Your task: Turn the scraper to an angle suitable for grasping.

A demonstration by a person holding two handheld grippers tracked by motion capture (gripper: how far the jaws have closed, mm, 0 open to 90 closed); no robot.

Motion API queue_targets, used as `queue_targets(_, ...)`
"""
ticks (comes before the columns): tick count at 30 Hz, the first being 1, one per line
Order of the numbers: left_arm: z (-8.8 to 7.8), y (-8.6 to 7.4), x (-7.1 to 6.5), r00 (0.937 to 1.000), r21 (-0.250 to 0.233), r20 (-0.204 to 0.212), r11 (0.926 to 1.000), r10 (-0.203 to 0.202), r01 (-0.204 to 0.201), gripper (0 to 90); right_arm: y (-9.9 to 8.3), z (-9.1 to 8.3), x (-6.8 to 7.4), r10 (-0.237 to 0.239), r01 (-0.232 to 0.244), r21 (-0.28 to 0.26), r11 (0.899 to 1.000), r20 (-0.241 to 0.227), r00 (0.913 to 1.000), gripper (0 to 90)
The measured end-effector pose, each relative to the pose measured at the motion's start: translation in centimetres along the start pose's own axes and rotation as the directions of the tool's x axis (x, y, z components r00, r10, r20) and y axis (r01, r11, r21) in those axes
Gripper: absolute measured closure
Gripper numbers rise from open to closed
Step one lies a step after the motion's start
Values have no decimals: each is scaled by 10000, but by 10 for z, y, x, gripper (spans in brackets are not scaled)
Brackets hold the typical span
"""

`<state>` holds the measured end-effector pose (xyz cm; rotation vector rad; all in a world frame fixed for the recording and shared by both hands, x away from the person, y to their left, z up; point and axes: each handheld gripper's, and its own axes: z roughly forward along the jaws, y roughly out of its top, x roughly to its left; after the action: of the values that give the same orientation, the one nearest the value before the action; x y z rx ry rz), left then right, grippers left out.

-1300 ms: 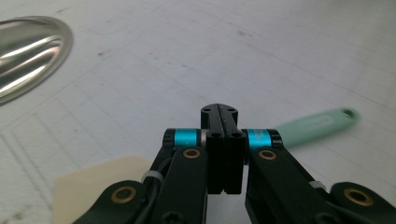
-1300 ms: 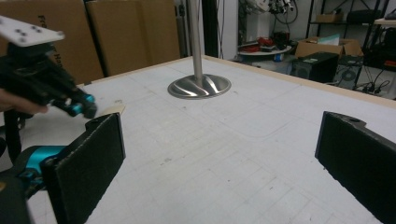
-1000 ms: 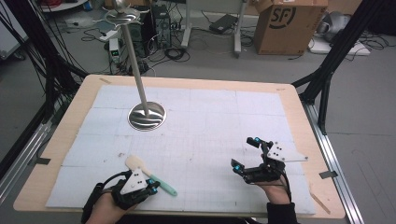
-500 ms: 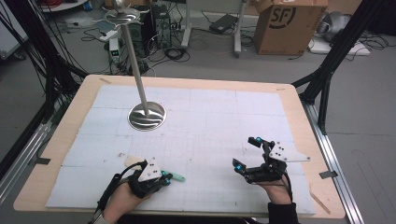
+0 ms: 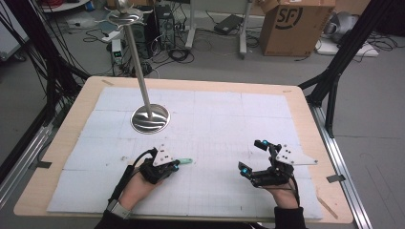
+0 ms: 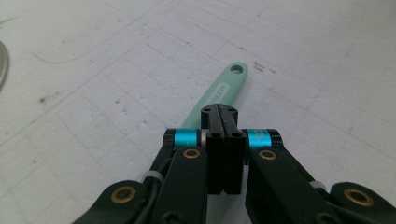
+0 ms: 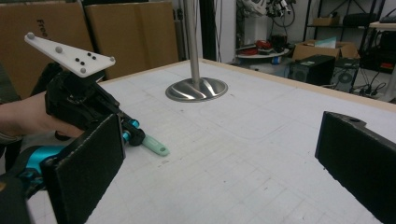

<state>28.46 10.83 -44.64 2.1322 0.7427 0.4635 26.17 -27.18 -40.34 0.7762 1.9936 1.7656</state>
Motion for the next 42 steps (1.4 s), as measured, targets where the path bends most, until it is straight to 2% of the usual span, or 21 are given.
queue_targets(2,-11,1,12,9994,-403,-103,9987,-324,320,899,0,-1,0,38,-38,-21,10000,23,10000,3)
queue_targets(4,-25,-1,30,9967,-744,-317,9946,-749,724,898,0,-2,-1,48,-47,-84,10000,37,10000,3)
queue_targets(6,-36,-6,49,9918,-709,-629,9917,-1116,1071,898,0,-2,-2,27,-26,-101,9999,93,10000,2)
queue_targets(8,-41,-13,63,9885,-477,-805,9911,-1280,1244,899,-1,-2,-2,77,-77,-43,10000,107,9999,3)
queue_targets(12,-38,-22,74,9913,231,-931,9952,-928,953,898,-1,1,0,21,-21,83,10000,46,10000,3)
queue_targets(15,-33,-26,79,9918,613,-981,9943,-814,877,898,-1,2,1,-27,27,118,9999,45,10000,3)
queue_targets(16,-31,-27,80,9929,770,-870,9932,-811,879,898,-1,2,1,4,-5,122,9999,44,10000,3)
queue_targets(17,-31,-28,79,9938,756,-874,9942,-694,761,898,-1,1,0,-7,7,87,10000,51,10000,3)
queue_targets(19,-31,-27,75,9968,777,-580,9952,-556,601,898,-1,1,0,61,-62,131,9999,66,10000,3)
queue_targets(21,-31,-26,69,9976,887,-675,9958,-149,209,899,-2,1,-1,44,-45,90,10000,75,10000,3)
queue_targets(29,-39,-26,60,9999,1262,-63,9919,127,-118,900,-1,1,0,6,-6,45,10000,37,10000,3)
queue_targets(35,-45,-31,49,9996,1200,292,9928,41,-76,899,-1,1,0,4,-4,95,10000,54,10000,3)
queue_targets(39,-50,-36,41,9984,968,555,9953,-102,47,900,-1,1,0,2,-2,101,9999,53,10000,3)
queue_targets(42,-51,-38,39,9986,823,494,9965,-163,122,899,-1,2,0,-21,20,120,9999,60,10000,3)
